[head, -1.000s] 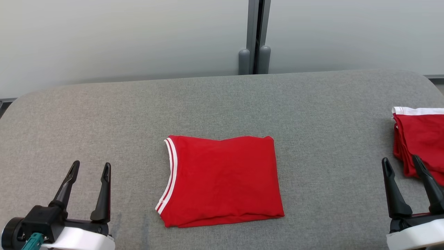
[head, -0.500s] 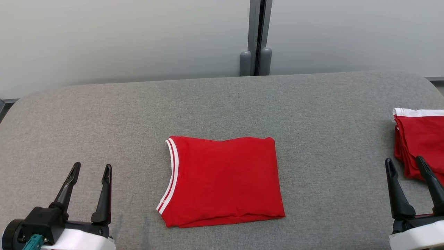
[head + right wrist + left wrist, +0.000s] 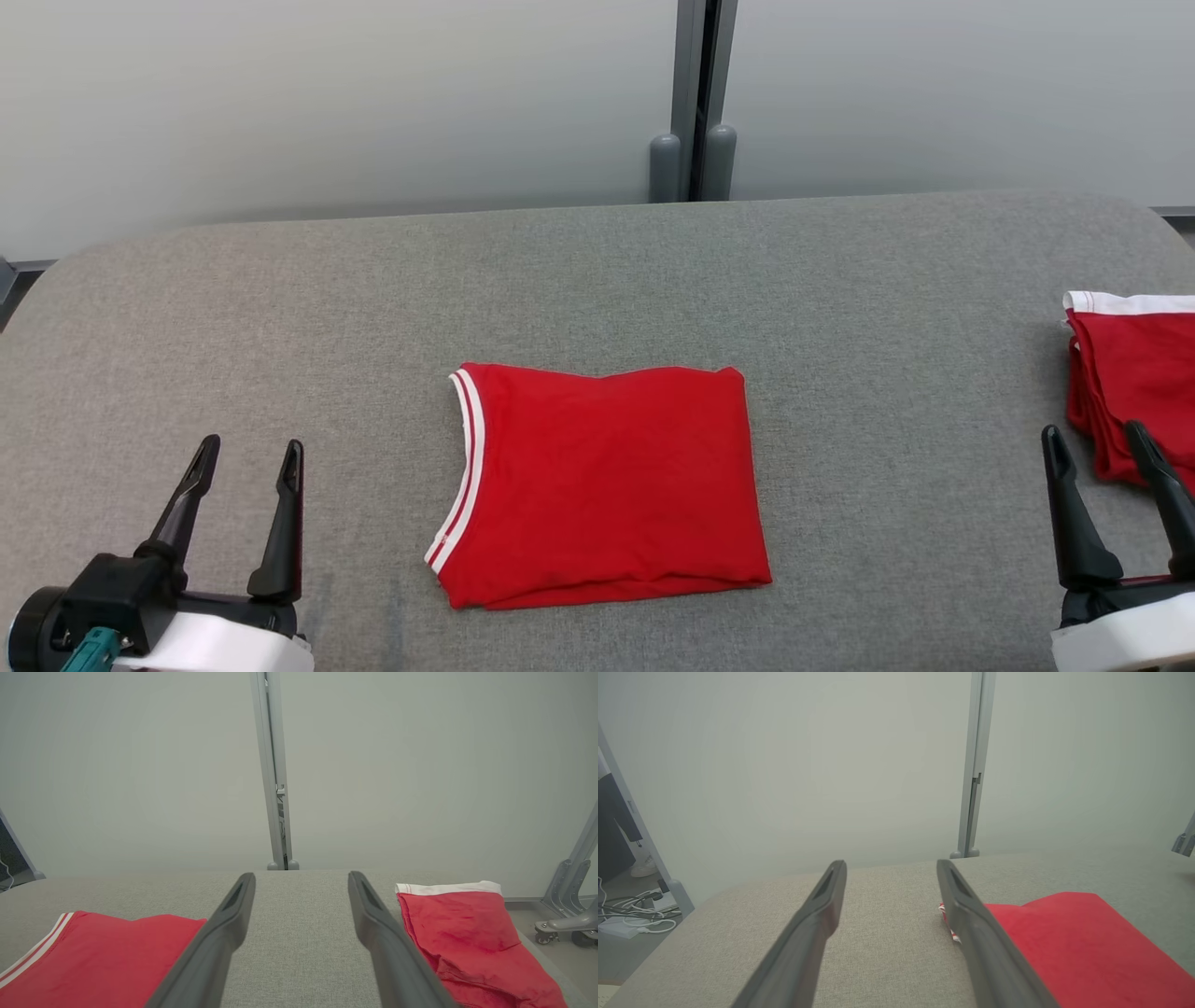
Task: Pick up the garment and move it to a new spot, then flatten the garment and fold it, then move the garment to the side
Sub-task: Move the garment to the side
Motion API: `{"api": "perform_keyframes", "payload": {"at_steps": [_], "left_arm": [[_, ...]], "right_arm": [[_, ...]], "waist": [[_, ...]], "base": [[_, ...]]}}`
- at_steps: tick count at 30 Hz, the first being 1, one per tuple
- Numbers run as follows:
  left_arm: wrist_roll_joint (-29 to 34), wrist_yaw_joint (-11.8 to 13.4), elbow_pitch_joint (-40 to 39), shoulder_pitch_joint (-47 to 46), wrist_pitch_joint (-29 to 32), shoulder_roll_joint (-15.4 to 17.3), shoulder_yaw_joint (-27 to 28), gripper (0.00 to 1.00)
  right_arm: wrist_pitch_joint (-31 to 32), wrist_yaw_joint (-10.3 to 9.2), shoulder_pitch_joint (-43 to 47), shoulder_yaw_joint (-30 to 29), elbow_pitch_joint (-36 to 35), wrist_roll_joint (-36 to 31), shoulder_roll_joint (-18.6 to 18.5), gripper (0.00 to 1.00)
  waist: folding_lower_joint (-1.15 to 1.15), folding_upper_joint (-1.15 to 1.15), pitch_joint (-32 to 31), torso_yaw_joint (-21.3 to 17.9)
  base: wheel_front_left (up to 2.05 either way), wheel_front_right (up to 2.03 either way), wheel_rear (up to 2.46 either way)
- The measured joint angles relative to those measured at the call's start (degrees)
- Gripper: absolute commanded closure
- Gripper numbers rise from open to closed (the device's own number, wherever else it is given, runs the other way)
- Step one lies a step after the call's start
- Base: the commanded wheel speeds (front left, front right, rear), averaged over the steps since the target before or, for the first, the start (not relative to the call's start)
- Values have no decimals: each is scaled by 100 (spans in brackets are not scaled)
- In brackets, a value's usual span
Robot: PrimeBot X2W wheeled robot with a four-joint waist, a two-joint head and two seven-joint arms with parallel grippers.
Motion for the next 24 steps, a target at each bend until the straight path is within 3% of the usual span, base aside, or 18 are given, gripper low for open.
{"api": "perform_keyframes", "payload": {"at_steps": [8,18,24], "left_arm": [[-33,-51,-62,-387,-83,-49,-67,0],[10,-176,53,-1078,-330,-347,-205,0],[70,-299,196,-1288,-390,-506,-197,0]], "right_arm": [[1,0,-253,-9,376,110,-69,0],[-26,0,-1075,794,1507,358,-202,0],[-77,0,-1548,1427,2542,697,-249,0]], "waist": [[0,0,220,262],[0,0,811,961],[0,0,1154,1375]], "base": [[0,0,0],[0,0,0],[0,0,0]]}}
